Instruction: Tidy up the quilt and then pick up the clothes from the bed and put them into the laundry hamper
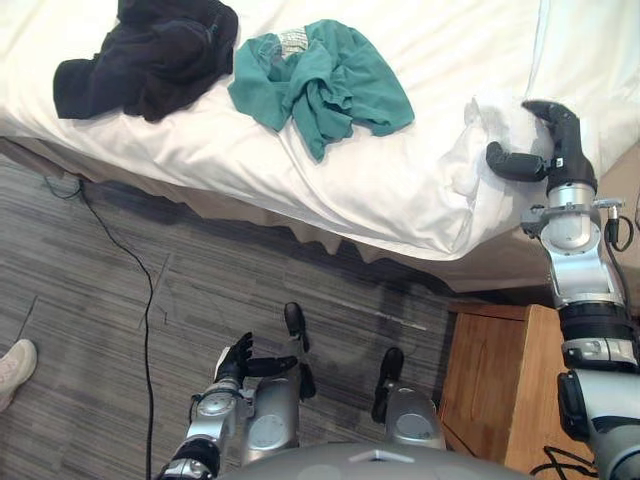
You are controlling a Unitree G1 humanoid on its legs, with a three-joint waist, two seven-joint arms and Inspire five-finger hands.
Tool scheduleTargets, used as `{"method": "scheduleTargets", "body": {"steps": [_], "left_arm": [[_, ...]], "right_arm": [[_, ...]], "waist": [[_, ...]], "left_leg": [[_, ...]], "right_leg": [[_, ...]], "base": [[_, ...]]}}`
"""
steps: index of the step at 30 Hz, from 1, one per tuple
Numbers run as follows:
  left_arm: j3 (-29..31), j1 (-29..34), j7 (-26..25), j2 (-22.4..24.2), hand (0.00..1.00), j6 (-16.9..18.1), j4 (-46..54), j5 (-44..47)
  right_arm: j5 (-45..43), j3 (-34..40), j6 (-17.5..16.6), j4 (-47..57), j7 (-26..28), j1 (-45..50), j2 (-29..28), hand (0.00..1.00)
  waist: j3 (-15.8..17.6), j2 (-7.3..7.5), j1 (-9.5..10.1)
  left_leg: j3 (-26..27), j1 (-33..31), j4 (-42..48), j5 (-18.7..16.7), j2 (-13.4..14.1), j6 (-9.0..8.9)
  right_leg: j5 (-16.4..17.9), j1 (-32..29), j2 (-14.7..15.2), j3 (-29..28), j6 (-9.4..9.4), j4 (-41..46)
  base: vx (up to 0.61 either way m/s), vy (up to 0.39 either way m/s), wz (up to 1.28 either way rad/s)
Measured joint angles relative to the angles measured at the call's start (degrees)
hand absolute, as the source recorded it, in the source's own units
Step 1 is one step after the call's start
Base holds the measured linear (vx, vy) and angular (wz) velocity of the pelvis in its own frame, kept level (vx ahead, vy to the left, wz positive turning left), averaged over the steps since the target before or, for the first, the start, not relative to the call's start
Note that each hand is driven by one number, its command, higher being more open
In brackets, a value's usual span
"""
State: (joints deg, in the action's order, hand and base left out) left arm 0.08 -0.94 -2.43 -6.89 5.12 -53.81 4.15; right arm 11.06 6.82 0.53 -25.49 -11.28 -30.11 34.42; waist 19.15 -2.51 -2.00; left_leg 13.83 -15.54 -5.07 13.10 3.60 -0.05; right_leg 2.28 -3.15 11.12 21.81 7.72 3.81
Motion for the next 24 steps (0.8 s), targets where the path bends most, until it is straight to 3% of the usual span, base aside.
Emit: {"method": "scheduleTargets", "body": {"steps": [3, 9, 12, 16, 17, 24], "left_arm": [[-0.28, 0.01, -0.01, -0.1, 1.0, -0.04, 0.13, 0.15], [-0.2, 0.64, -0.39, -0.43, 1.0, -0.36, -0.35, 0.78], [0.1, 1.03, -0.62, -0.35, 1.0, -0.42, -1.05, 0.79], [0.7, 1.14, -0.67, -0.25, 1.0, -0.55, -1.81, 0.83], [0.88, 1.16, -0.68, -0.23, 1.0, -0.6, -1.85, 0.82], [2.63, 2.72, -0.7, -0.12, 1.0, -2.5, -1.96, 0.52]], "right_arm": [[-0.06, 0.38, -0.07, -0.62, -0.08, -0.01, -0.7, 0.0], [-0.29, -1.08, -0.05, -1.33, 0.21, 0.22, -3.16, 0.0], [-0.81, -2.14, -0.05, -1.36, 1.16, 0.37, -3.17, 0.0], [-3.2, -1.69, -0.29, -0.85, 2.0, 3.16, -3.17, 0.0], [-3.3, -1.5, -0.34, -0.35, 2.09, 3.99, -3.22, 1.0], [-5.17, 3.63, -2.22, 3.9, 3.29, 14.98, -9.78, 1.0]], "waist": [[0.15, 0.26, -0.26], [0.98, 1.75, -0.21], [0.98, 1.76, -1.41], [0.58, 2.29, -1.57], [0.48, 2.44, -1.53], [-2.91, 4.93, -2.13]], "left_leg": [[0.31, 0.73, -0.03, -0.15, 0.11, -0.22], [6.95, 6.83, -0.22, -1.46, 1.1, -1.55], [8.68, 8.57, -0.22, -2.03, 1.69, -1.92], [10.46, 11.23, -0.22, -2.56, 2.39, -2.15], [10.51, 11.5, -0.21, -2.57, 2.42, -2.12], [10.86, 14.6, -0.04, -3.28, 2.59, -2.6]], "right_leg": [[0.02, 0.29, 0.07, -0.57, 0.03, 0.09], [-0.1, 1.51, 0.33, -8.04, 0.44, 0.19], [0.02, 2.25, -0.01, -9.83, 0.62, 0.1], [0.23, 3.51, -0.47, -11.71, 0.96, 0.03], [0.25, 3.79, -0.5, -11.92, 0.99, 0.05], [0.28, 6.42, -0.56, -12.03, 0.99, 0.03]], "base": [[-0.04, 0.031, -0.13], [-0.07, 0.02, -0.58], [-0.05, -0.007, -0.43], [0.0, -0.015, -0.22], [0.06, -0.019, -0.01], [0.11, -0.039, -0.07]]}}
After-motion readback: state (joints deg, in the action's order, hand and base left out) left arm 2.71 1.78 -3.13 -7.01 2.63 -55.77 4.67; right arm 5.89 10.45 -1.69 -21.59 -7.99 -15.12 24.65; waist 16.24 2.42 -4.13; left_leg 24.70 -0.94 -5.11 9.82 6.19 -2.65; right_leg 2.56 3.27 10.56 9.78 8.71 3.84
